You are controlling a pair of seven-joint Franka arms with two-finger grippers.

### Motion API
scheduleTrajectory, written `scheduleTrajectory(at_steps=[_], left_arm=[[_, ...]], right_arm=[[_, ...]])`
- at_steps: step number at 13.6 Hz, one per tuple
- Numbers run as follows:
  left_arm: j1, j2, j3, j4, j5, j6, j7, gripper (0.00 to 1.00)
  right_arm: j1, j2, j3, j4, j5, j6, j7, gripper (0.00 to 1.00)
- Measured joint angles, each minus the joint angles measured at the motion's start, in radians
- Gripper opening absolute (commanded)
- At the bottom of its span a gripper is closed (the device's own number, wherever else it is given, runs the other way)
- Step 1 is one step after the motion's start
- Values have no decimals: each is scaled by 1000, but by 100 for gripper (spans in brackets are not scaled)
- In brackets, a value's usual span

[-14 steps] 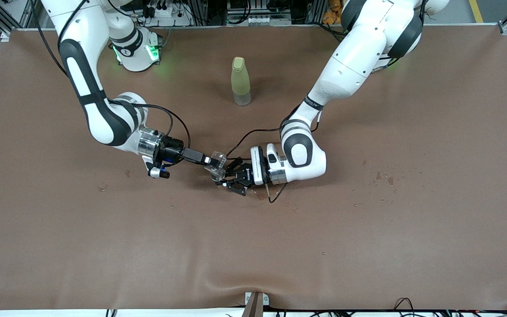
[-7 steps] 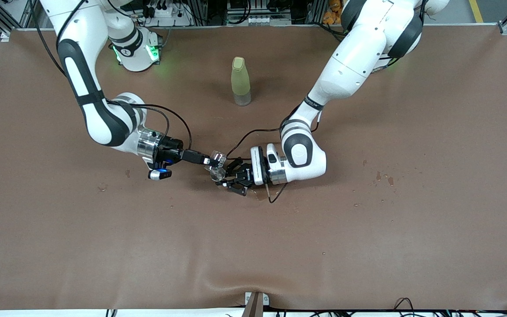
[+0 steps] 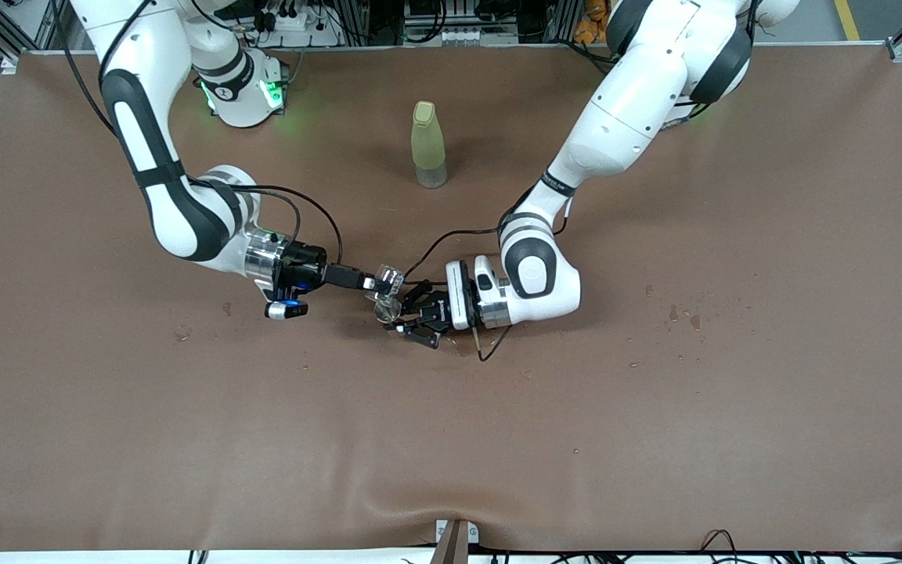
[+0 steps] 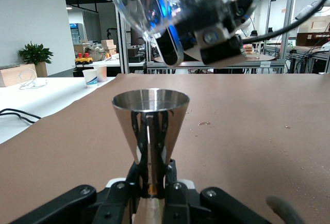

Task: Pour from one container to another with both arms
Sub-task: 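Carry the beaker and jigger apart back toward their spots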

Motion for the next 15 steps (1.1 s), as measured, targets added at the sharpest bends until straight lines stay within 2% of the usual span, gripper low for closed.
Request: scheduleTrajectory(at_steps=[2,4,7,10,12,15], left_arm=[[0,1,1,0,0,0,0,0],[1,1,3,2,0,1,0,0],[22,-1,14,11,4,5,1,0],[108,-22,17,12,125,4,-55,0],[181,-50,17,8,240,-33,-130,0],[283,-73,18,-19,306,-178,-154,0]], right_arm=[[-62,0,-4,27,-100,-85,-42,0],[-154,-1,-8,53,-238,-125,-118,0],[-342,-2,-13,94,-452,-231,-364,0],[-512,-3,-15,180,-650,-307,-592,0],[-597,-2,-16,218,-740,-361,-809,0],[-687,51,-16,222,-796,-377,-1187,0]])
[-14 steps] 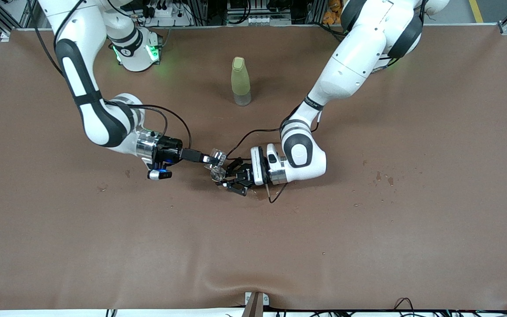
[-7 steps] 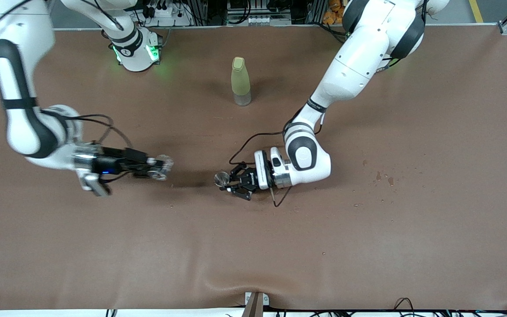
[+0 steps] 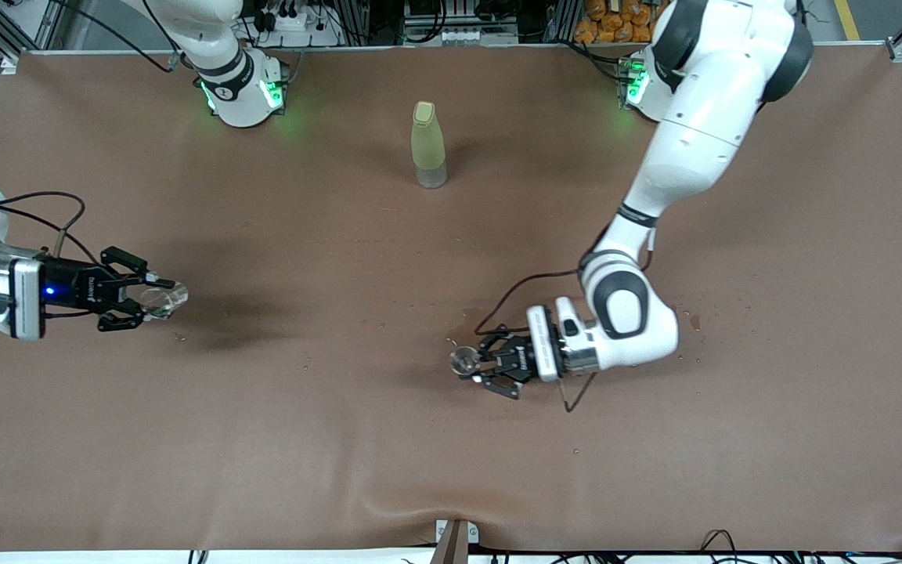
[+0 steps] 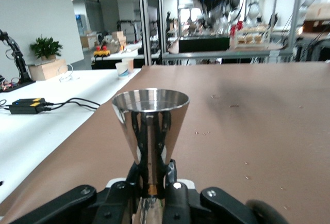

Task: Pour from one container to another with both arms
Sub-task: 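Carry the beaker and jigger apart back toward their spots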

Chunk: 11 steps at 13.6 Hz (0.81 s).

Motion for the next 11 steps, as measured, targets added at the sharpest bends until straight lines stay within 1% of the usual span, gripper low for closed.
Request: scheduleTrajectory(at_steps=[2,5,8,11], left_arm=[[67,0,0,-14,69,-96,0,0],[173,-3,-1,-17,180,-248,-1,0],[291,-5,-1,-17,306,-396,-1,0],[405,-5,-1,-22,432,-510,-1,0]], right_arm=[[-43,76,0,18,-18,-11,-206,0],[-102,218,0,102,-67,-94,-378,0],[-151,323,0,215,-120,-121,-524,0],[-200,408,0,276,-154,-130,-621,0]])
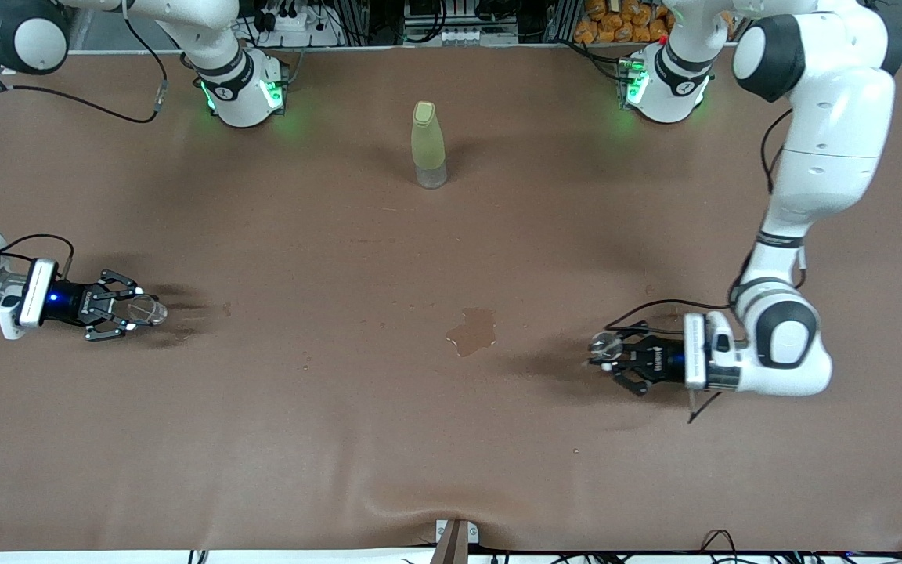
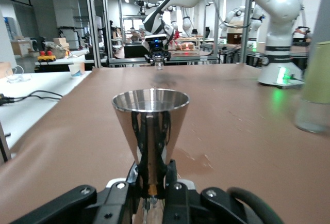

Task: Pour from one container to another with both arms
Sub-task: 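Carry the beaker and jigger apart back toward their spots, then lower the beaker and jigger onto the table with both grippers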

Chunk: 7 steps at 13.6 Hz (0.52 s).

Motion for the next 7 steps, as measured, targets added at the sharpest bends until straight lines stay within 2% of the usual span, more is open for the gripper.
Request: scheduleTrajectory(at_steps=[3,5,7], left_arm=[[102,-1,-2,-1,102,-62,1,0],[159,-1,-2,-8,141,-92,26,0],[206,1,-2,-19,181,-104,80,0]], right_arm=[[-34,81,0,46,-22,-8,-40,4],[-37,111,1,54,-23,-9,-53,15],[-37,123,5,55,-23,-10,-55,15]])
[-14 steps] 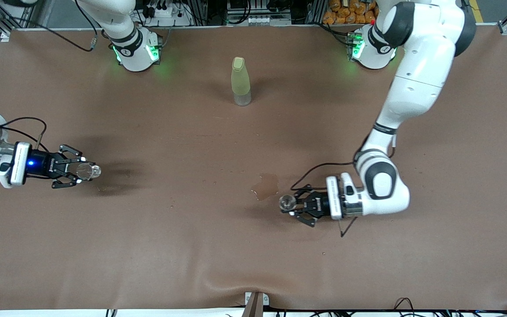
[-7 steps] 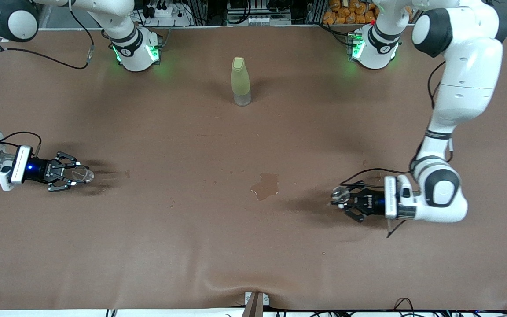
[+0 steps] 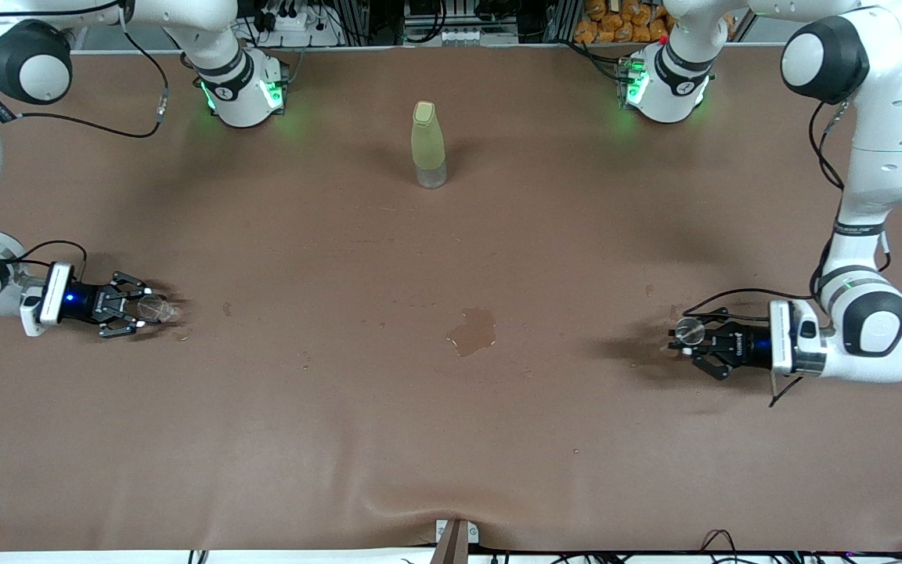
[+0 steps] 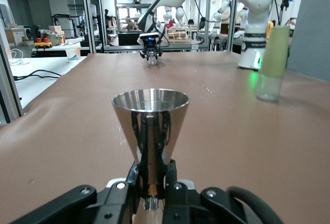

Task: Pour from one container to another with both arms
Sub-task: 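Lower the beaker and jigger onto the table with both grippers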

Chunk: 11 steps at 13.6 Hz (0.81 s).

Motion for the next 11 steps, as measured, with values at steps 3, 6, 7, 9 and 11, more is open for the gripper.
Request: scheduleTrajectory(at_steps=[3,6,7,9,11], left_arm=[[64,8,1,-26,58,-2,39,0],[109,49,2,-45,85,-2,99,0],[112,64,2,-46,90,-2,109,0],[113,79,2,-46,96,-1,118,0],[113,80,2,-43,98,-1,118,9]], right_arm=[[-1,6,2,3,10,1,-18,15],[-9,8,2,5,85,2,-45,15],[-9,11,2,5,104,2,-46,19],[-9,22,4,3,125,3,-46,42],[-9,34,4,-2,128,3,-43,75]])
